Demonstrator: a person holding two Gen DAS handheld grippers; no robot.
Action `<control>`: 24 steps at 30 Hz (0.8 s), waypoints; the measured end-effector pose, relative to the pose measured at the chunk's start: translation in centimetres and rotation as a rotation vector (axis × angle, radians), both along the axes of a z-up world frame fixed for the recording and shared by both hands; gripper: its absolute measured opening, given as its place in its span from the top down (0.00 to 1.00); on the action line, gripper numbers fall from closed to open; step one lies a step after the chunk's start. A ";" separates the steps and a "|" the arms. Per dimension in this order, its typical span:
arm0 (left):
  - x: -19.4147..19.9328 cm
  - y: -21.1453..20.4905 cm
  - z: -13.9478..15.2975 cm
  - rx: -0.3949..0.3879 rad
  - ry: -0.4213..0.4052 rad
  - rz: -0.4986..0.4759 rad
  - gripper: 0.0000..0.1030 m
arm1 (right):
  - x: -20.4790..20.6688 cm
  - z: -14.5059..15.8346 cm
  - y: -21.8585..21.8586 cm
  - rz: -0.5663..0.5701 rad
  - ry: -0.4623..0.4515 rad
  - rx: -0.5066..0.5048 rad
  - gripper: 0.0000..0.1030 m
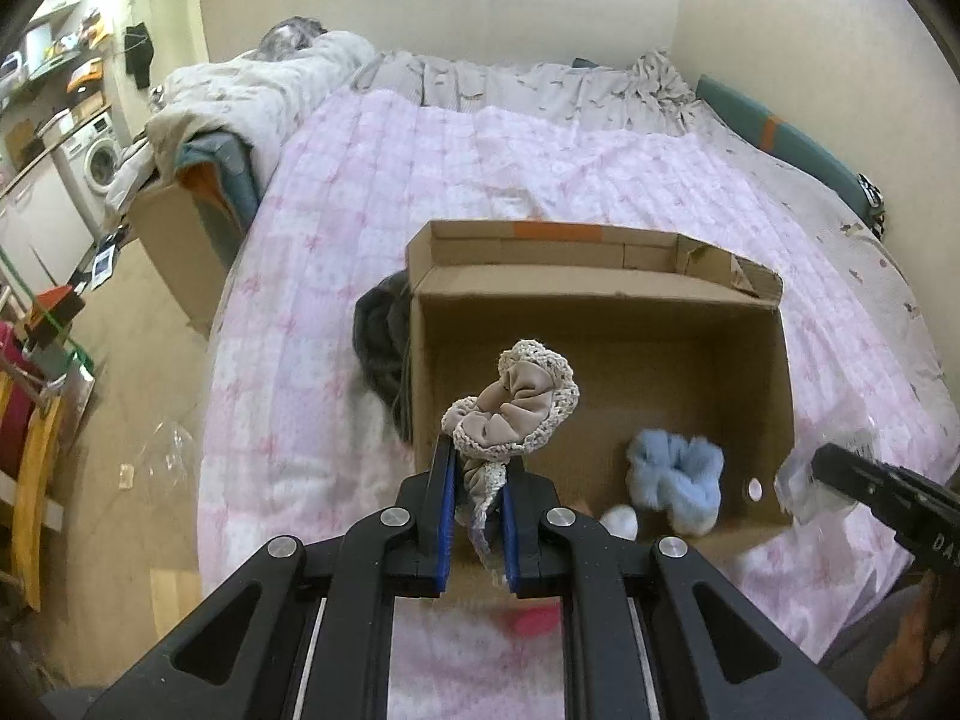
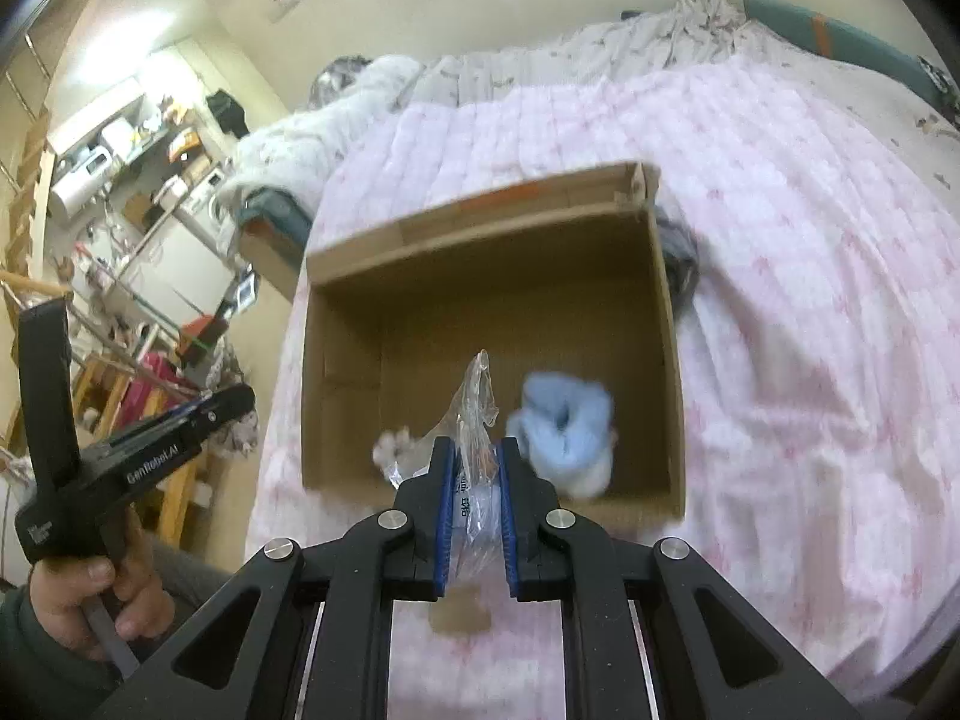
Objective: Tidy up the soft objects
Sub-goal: 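Carry the plastic bag and lace scrunchie in both tools over the box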
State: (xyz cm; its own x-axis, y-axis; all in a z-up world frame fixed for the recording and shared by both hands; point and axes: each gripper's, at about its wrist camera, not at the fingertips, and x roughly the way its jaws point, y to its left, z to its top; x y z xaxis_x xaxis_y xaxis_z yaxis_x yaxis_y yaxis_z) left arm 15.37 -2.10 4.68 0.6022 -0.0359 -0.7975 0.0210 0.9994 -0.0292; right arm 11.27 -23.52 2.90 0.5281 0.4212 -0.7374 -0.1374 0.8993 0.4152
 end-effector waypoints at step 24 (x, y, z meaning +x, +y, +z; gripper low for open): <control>3.0 -2.1 -7.5 -0.064 0.056 -0.019 0.88 | 4.0 -7.2 1.3 -0.026 0.106 -0.050 0.86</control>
State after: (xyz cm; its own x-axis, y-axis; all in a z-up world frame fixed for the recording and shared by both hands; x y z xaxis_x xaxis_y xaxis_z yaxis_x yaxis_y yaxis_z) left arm 18.33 -4.16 -2.87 0.5552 -0.0989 -0.8258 0.0368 0.9949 -0.0943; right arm 15.28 -22.25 -4.33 0.4562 0.3697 -0.8095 -0.0712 0.9219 0.3809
